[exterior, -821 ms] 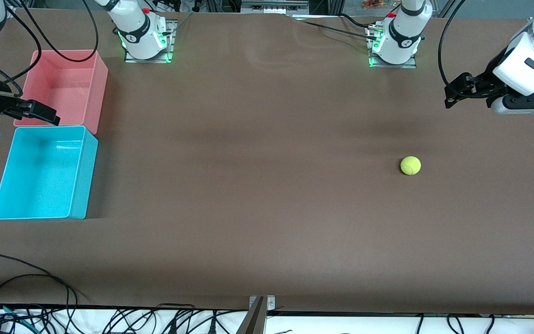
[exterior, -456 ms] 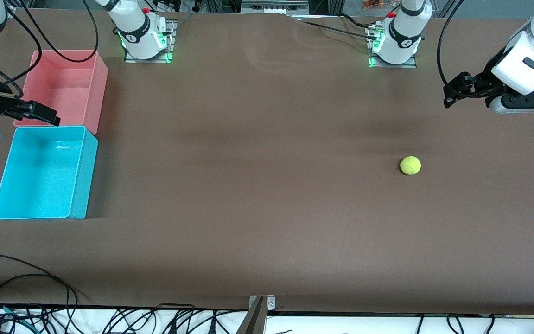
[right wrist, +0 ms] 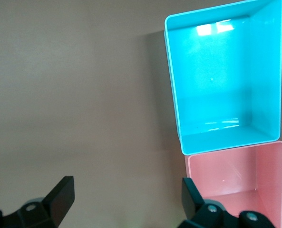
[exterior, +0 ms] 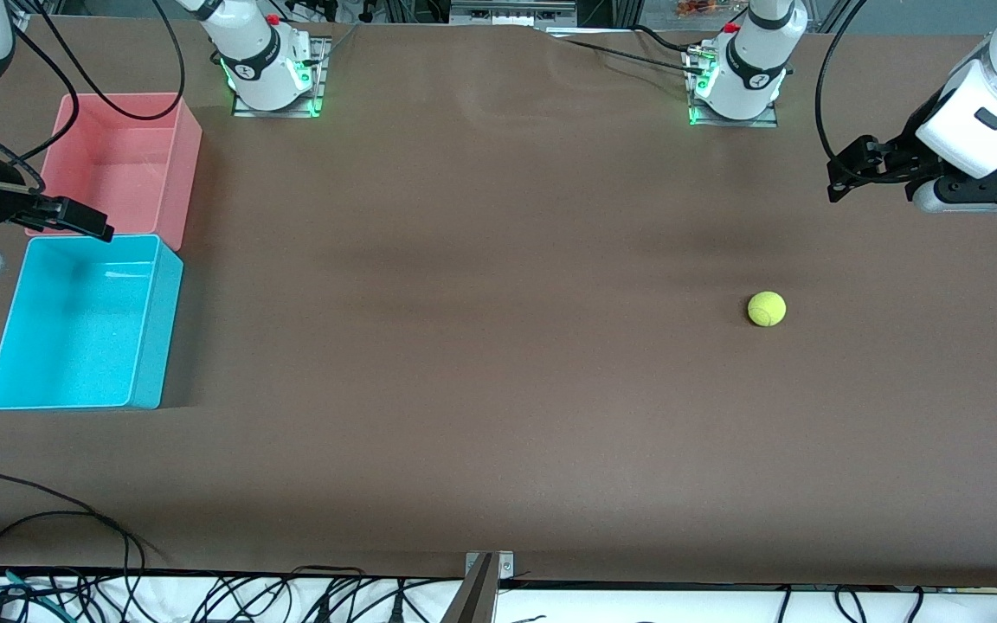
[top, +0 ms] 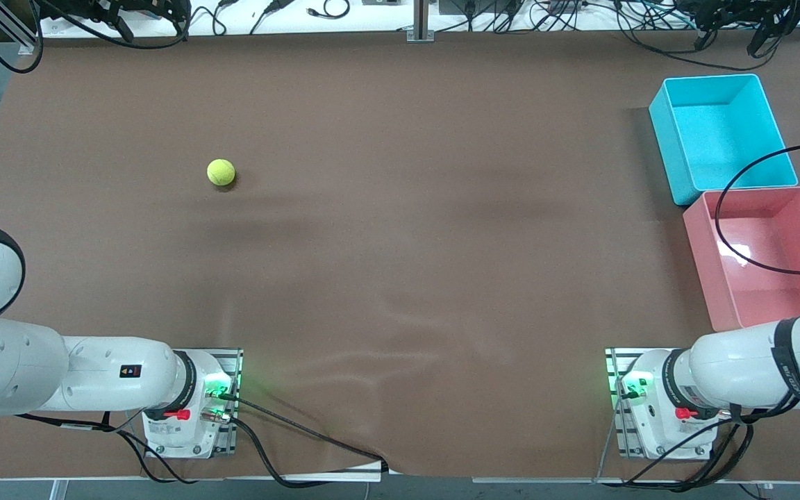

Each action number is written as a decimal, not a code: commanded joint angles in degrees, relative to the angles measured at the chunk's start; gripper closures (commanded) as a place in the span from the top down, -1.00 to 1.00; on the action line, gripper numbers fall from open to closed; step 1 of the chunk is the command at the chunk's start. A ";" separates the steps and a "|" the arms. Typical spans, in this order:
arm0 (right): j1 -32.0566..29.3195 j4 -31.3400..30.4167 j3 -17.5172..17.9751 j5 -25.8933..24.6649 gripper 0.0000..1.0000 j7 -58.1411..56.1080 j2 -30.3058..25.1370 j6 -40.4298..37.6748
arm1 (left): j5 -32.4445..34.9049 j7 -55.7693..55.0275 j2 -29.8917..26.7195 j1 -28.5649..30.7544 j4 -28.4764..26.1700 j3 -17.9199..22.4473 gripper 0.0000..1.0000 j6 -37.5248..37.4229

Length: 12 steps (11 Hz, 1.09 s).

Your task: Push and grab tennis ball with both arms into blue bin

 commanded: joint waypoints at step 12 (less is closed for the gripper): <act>-0.28 7.68 -0.29 1.51 1.00 -0.37 5.22 -0.90 | 1.27 6.46 -0.41 0.55 -0.37 0.41 1.00 0.53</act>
